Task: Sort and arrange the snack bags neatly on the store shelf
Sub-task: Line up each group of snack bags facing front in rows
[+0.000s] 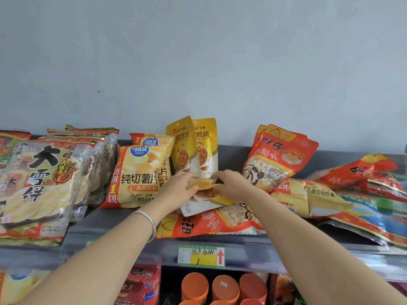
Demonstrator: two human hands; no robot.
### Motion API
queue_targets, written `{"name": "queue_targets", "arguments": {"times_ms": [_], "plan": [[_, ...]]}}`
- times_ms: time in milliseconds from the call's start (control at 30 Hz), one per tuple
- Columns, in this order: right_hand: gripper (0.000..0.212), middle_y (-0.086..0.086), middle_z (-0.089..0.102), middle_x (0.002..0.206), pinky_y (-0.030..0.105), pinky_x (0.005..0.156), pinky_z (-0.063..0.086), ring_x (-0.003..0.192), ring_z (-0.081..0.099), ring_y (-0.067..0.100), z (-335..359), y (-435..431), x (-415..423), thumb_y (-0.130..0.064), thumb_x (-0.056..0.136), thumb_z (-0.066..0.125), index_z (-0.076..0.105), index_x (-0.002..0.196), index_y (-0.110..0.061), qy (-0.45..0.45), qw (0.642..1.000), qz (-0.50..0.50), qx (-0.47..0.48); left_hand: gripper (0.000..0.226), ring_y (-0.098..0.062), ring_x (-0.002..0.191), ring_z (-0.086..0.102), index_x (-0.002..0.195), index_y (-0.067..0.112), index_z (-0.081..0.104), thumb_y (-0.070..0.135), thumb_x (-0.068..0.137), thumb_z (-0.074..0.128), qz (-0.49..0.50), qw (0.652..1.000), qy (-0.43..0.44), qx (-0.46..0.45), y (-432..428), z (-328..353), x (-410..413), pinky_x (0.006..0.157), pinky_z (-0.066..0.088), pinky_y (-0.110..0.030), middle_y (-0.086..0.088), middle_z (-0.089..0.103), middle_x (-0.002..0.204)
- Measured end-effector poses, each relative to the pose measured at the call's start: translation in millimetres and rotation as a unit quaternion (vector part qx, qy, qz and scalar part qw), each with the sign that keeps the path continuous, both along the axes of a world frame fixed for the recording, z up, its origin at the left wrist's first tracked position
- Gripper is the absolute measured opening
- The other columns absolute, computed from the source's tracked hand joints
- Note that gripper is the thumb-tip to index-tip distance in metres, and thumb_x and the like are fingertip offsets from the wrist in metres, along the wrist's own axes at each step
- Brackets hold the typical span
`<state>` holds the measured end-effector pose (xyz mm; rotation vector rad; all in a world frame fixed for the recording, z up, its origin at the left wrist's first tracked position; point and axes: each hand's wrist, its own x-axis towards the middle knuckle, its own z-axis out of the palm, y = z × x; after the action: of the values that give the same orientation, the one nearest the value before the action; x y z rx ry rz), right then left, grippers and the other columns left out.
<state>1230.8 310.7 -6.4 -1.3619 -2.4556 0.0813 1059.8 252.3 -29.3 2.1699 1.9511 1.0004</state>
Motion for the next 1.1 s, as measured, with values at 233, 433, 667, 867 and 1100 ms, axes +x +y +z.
{"name": "queue_targets", "arguments": {"times_ms": [233, 433, 667, 867, 1100], "plan": [[0.059, 0.006, 0.047, 0.142, 0.044, 0.096, 0.047, 0.127, 0.046, 0.029, 5, 24, -12, 0.001, 0.089, 0.040, 0.049, 0.139, -0.030, -0.050, 0.998, 0.042, 0.002, 0.053, -0.017, 0.133, 0.037, 0.146, 0.019, 0.032, 0.022, 0.096, 0.050, 0.015, 0.999, -0.048, 0.010, 25, 14, -16, 0.101, 0.031, -0.025, -0.003, 0.033, 0.148], [0.041, 0.004, 0.059, 0.131, 0.042, 0.094, 0.049, 0.115, 0.057, 0.027, 1, 41, -18, -0.011, 0.094, 0.044, 0.061, 0.127, -0.029, -0.057, 0.997, 0.047, -0.009, 0.063, -0.021, 0.145, 0.016, 0.150, 0.022, 0.018, 0.013, 0.096, 0.048, -0.010, 0.996, -0.090, 0.000, 69, 28, -15, 0.114, 0.020, -0.035, -0.005, 0.009, 0.159], [0.024, 0.002, 0.067, 0.105, 0.022, 0.078, 0.047, 0.096, 0.059, 0.017, 26, 48, -2, -0.020, 0.099, 0.050, 0.068, 0.113, -0.012, 0.125, 0.992, 0.031, -0.016, 0.051, -0.027, 0.135, 0.034, 0.148, 0.018, 0.024, 0.027, 0.100, 0.039, -0.025, 0.976, -0.213, 0.047, 109, 41, -17, 0.109, 0.031, -0.036, -0.010, 0.032, 0.150], [0.022, 0.008, 0.069, 0.101, 0.036, 0.089, 0.046, 0.092, 0.061, 0.021, 35, 59, 20, -0.015, 0.099, 0.050, 0.068, 0.106, -0.005, 0.346, 0.938, -0.024, -0.009, 0.050, -0.023, 0.129, 0.040, 0.127, 0.018, 0.051, 0.050, 0.099, 0.025, -0.074, 0.920, -0.385, -0.004, 121, 50, -22, 0.100, 0.034, -0.034, -0.001, 0.051, 0.132], [0.019, 0.005, 0.065, 0.089, 0.036, 0.076, 0.046, 0.083, 0.057, 0.022, 42, 72, 16, -0.016, 0.100, 0.045, 0.063, 0.097, -0.012, 0.468, 0.873, -0.113, 0.075, 0.073, -0.025, 0.129, 0.043, 0.131, 0.012, 0.051, 0.061, 0.090, 0.017, -0.088, 0.904, -0.418, 0.012, 121, 34, -16, 0.101, 0.031, -0.036, -0.002, 0.055, 0.124]]}}
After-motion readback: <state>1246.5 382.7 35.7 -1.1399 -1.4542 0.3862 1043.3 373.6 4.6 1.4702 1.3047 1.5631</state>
